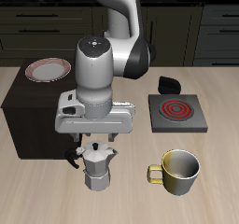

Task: Place moka pot on the flat stove

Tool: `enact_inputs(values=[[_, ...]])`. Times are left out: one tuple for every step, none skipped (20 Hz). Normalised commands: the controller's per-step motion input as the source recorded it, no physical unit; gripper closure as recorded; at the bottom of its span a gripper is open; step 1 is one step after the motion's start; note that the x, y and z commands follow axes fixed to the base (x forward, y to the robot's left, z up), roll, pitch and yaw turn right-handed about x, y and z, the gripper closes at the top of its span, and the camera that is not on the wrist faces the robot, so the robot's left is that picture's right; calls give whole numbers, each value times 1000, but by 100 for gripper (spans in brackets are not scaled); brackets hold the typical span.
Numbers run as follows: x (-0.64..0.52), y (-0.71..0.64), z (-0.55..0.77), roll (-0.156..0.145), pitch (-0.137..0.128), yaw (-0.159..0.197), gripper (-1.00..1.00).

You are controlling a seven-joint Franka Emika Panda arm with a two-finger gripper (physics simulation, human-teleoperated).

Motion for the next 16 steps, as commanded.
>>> enact_inputs(values=[[61,67,-141,2,-23,126,-100],[49,4,-111,25,28,-47,-100],[132,66,-154,-21,-8,5,-100],[94,112,-201,11,41,25,-100],[37,106,-40,-1,-9,-11,-100],[14,237,-207,41,6,18,-100],[34,233,-228,46,37,53,-100],[80,53,-195,-9,31,-22,-100],[53,182,-206,35,25,25,-100],[59,-41,-155,22,67,-97,-100],[23,-13,-164,-16,8,-54,-100],[111,-36,-317,-21,72,12,-100],[120,-58,-354,42,103,-129,-100],[26,21,-315,0,20,29,-100],[60,-120,-260,-39,35,-8,-100],[0,-68,-202,53,21,-88,100]])
